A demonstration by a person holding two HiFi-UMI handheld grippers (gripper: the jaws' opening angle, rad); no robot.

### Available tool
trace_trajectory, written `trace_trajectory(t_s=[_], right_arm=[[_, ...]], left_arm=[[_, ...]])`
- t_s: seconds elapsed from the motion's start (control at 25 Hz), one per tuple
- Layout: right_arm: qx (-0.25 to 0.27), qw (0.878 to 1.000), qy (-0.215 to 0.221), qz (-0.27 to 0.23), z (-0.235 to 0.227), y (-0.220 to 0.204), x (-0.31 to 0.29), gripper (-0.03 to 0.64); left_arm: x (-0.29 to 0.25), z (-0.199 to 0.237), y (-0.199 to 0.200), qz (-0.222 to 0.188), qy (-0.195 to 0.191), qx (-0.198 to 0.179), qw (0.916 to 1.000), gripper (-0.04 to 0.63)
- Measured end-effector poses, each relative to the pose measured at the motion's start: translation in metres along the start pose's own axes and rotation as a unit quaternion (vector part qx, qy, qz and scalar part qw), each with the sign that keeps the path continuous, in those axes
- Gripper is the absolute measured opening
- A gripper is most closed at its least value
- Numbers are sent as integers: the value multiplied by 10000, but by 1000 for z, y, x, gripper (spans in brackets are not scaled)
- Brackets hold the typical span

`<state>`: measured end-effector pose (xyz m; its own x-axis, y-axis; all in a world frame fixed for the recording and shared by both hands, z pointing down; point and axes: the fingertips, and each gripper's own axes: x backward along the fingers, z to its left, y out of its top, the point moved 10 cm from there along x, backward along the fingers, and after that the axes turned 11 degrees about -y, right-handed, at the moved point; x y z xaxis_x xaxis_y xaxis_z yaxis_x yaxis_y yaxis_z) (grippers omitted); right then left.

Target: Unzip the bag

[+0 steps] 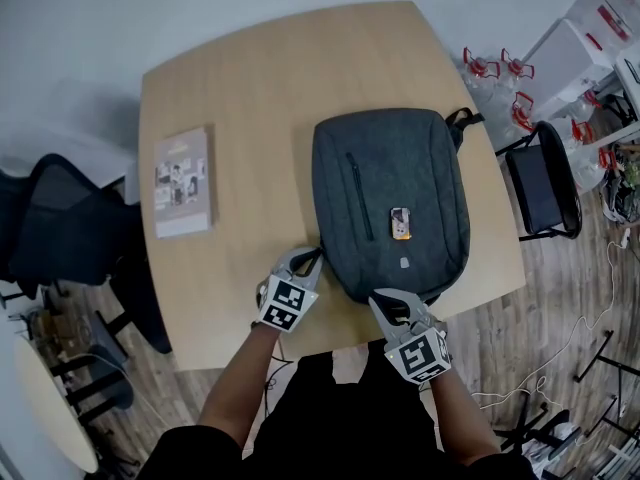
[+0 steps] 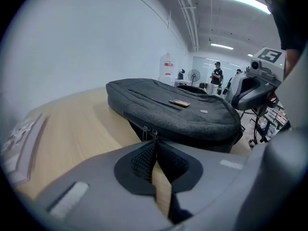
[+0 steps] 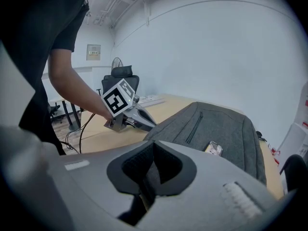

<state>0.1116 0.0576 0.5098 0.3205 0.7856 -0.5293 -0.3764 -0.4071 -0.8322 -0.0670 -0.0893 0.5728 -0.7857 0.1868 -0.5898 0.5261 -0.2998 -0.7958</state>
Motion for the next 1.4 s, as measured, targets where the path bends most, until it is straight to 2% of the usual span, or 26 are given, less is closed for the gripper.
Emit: trace_trajectory(t_s=[0.04, 0.08, 0.12, 0.16, 0.44, 0.6, 0.72, 0.84, 0.96, 1.12, 1.4], right_arm=[[60, 9999, 100, 72, 0, 1, -1, 9], [111, 9996, 204, 142, 1, 2, -2, 99], [163, 9993, 275, 199, 3, 3, -2, 159], [219, 9990, 303, 240, 5, 5, -3, 164], [583, 9944, 558, 678, 20, 17, -33, 164], [723, 9919, 403, 965, 24, 19, -51, 155], [550, 9928, 316, 1014, 25, 17, -52, 93], [387, 9945, 187, 957, 23, 18, -49, 63], [352, 9950, 124, 931, 22, 19, -49, 52], [26, 9963, 88, 855, 17, 22, -52, 49], [-339, 9966, 89, 746, 10, 34, -71, 48]], left_arm=[[0, 0, 1, -3, -12, 21, 10000, 25], [0, -1, 1, 4, -31, 35, 10000, 26], [0, -1, 2, 12, -53, 40, 10000, 26], [0, -2, 2, 19, -73, 35, 10000, 26], [2, -4, 3, -8, -127, -81, 9999, 25], [2, -7, 3, 61, -166, -267, 9995, 25], [3, -7, 2, 156, -135, -317, 9993, 25], [4, -9, 3, 145, -220, -369, 9990, 25], [5, -16, 2, 165, -337, -450, 9983, 25], [10, -31, -3, 208, -474, -490, 9975, 25], [17, -44, -8, 100, -378, -274, 9989, 25]])
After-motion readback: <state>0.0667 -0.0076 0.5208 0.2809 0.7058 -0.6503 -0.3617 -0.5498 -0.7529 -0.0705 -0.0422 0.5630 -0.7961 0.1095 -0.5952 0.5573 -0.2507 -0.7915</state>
